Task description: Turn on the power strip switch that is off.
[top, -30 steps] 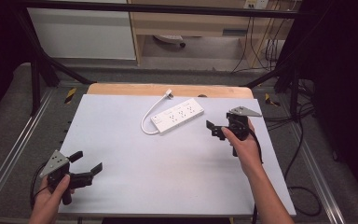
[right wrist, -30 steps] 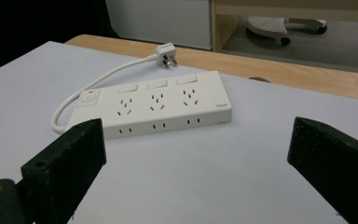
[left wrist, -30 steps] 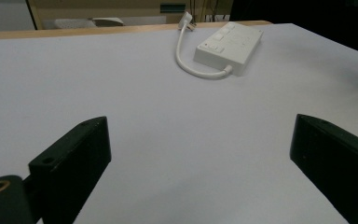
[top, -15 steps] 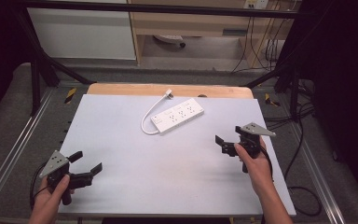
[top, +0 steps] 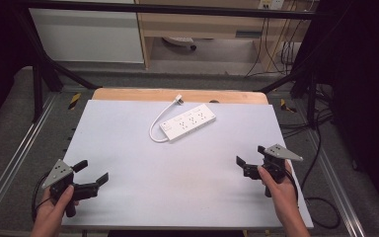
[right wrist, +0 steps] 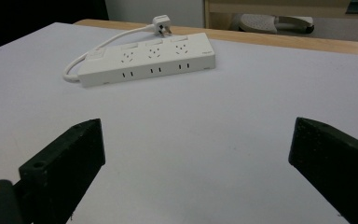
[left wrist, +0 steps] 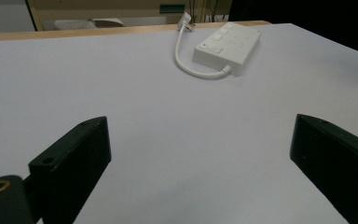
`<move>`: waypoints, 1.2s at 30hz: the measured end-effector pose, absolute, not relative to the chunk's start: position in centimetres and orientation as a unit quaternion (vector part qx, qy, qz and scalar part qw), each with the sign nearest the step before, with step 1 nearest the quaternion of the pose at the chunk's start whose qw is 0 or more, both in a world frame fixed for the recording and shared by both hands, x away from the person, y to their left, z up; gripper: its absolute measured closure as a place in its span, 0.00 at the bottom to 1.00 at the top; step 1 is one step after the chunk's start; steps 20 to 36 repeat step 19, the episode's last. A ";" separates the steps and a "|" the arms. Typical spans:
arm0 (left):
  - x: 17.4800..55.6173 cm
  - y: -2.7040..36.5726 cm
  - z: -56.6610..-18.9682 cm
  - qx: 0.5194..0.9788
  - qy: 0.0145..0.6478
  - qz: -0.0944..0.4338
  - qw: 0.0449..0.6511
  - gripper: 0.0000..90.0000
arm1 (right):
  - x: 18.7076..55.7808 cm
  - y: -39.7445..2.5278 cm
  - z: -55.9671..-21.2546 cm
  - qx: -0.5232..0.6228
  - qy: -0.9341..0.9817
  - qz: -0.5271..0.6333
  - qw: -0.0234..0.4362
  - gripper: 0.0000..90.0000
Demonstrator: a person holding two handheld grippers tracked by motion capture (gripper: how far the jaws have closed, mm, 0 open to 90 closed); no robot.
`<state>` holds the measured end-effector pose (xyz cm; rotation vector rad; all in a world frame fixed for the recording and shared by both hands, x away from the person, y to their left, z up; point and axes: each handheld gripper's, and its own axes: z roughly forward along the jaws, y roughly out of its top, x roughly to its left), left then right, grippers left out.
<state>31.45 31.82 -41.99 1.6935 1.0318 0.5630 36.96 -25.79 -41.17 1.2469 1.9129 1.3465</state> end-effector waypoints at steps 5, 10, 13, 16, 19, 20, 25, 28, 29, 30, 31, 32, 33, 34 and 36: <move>31.4 31.8 -42.0 0.706 0.427 0.235 0.514 0.06 | 36.1 -26.2 -41.8 0.459 0.701 0.487 0.247 0.04; 31.4 31.8 -41.9 0.705 0.427 0.235 0.515 0.06 | 35.5 -26.3 -42.8 0.463 0.706 0.477 0.244 0.04; 31.3 31.8 -41.9 0.705 0.425 0.235 0.517 0.06 | 35.3 -26.3 -43.2 0.465 0.712 0.468 0.241 0.04; 31.3 31.8 -41.8 0.705 0.424 0.236 0.518 0.06 | 35.2 -26.2 -43.8 0.470 0.719 0.454 0.238 0.04; 31.3 31.7 -41.8 0.705 0.423 0.236 0.518 0.06 | 35.5 -26.1 -44.4 0.473 0.728 0.435 0.236 0.04; 31.3 31.7 -41.8 0.705 0.423 0.236 0.518 0.06 | 35.5 -26.1 -44.4 0.473 0.728 0.435 0.236 0.04; 31.3 31.7 -41.8 0.705 0.423 0.236 0.518 0.06 | 35.5 -26.1 -44.4 0.473 0.728 0.435 0.236 0.04; 31.3 31.7 -41.8 0.705 0.423 0.236 0.518 0.06 | 35.5 -26.1 -44.4 0.473 0.728 0.435 0.236 0.04; 31.3 31.7 -41.8 0.705 0.423 0.236 0.518 0.06 | 35.5 -26.1 -44.4 0.473 0.728 0.435 0.236 0.04; 31.3 31.7 -41.8 0.705 0.423 0.236 0.518 0.06 | 35.5 -26.1 -44.4 0.473 0.728 0.435 0.236 0.04; 31.3 31.7 -41.8 0.705 0.423 0.236 0.518 0.06 | 35.5 -26.1 -44.4 0.473 0.728 0.435 0.236 0.04; 31.3 31.7 -41.8 0.705 0.423 0.236 0.518 0.06 | 35.5 -26.1 -44.4 0.473 0.728 0.435 0.236 0.04; 31.3 31.7 -41.8 0.705 0.423 0.236 0.518 0.06 | 35.5 -26.1 -44.4 0.473 0.728 0.435 0.236 0.04; 31.3 31.7 -41.8 0.705 0.423 0.236 0.518 0.06 | 35.5 -26.1 -44.4 0.473 0.728 0.435 0.236 0.04; 31.3 31.7 -41.8 0.705 0.423 0.236 0.518 0.06 | 35.5 -26.1 -44.4 0.473 0.728 0.435 0.236 0.04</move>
